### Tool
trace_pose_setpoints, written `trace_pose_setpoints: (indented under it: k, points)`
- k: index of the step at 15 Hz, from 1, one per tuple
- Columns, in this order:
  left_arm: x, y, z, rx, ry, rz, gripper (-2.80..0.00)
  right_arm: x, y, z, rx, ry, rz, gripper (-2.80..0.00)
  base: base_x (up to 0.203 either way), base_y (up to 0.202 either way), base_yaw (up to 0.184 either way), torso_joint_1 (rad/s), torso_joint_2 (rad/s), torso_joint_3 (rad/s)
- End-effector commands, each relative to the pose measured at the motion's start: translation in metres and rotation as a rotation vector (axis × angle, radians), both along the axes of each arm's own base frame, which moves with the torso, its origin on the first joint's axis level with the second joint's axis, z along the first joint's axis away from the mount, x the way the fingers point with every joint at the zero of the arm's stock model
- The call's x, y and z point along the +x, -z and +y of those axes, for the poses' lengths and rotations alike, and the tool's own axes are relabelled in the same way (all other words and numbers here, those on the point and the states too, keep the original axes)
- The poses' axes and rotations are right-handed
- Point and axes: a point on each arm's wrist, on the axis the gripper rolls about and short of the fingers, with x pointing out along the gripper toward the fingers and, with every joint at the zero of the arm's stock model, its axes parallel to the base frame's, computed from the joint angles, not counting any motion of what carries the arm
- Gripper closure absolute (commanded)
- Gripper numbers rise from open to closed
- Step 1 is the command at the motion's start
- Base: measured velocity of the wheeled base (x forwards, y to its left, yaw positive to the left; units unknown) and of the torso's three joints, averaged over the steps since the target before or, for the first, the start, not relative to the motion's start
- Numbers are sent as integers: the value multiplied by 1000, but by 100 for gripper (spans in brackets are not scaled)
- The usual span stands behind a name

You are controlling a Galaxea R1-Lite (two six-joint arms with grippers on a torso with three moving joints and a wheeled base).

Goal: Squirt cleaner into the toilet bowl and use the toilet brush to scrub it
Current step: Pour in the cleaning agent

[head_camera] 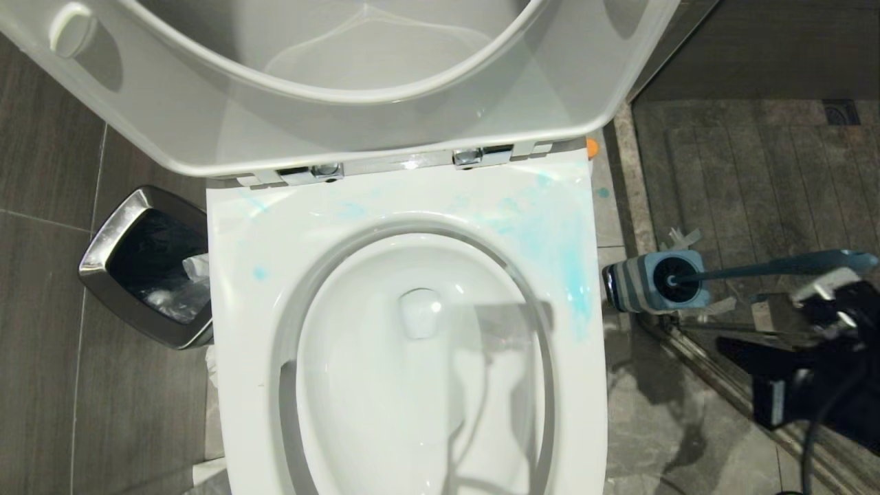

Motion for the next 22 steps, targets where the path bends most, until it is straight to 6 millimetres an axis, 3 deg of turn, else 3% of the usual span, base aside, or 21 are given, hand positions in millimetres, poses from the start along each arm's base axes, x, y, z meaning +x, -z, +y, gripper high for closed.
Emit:
trace_pose_setpoints:
  k: [1,4,7,10,12,16,20,21,22]
  points:
    - [0,0,0,0,0,0,0,49,28,38,5,-4,-59,0,0,0,0,0,0,0]
    - [0,0,0,0,0,-1,0,78,41,57,25,39,-203,0,0,0,0,0,0,0]
    - [0,0,0,0,0,1,0,95,36,65,47,80,-298,0,0,0,0,0,0,0]
    - [0,0,0,0,0,-1,0,100,42,64,50,96,-282,0,0,0,0,0,0,0]
    - [0,0,0,0,0,0,0,112,56,50,55,156,-266,0,0,0,0,0,0,0]
    - [0,0,0,0,0,-1,0,136,92,56,67,159,-276,0,0,0,0,0,0,0]
    - [0,0,0,0,0,1,0,159,97,59,66,167,-318,0,0,0,0,0,0,0]
    - [0,0,0,0,0,-1,0,166,94,61,74,167,-342,-280,0,0,0,0,0,0]
    - [0,0,0,0,0,0,0,172,93,63,75,166,-361,-280,0,0,0,0,0,0]
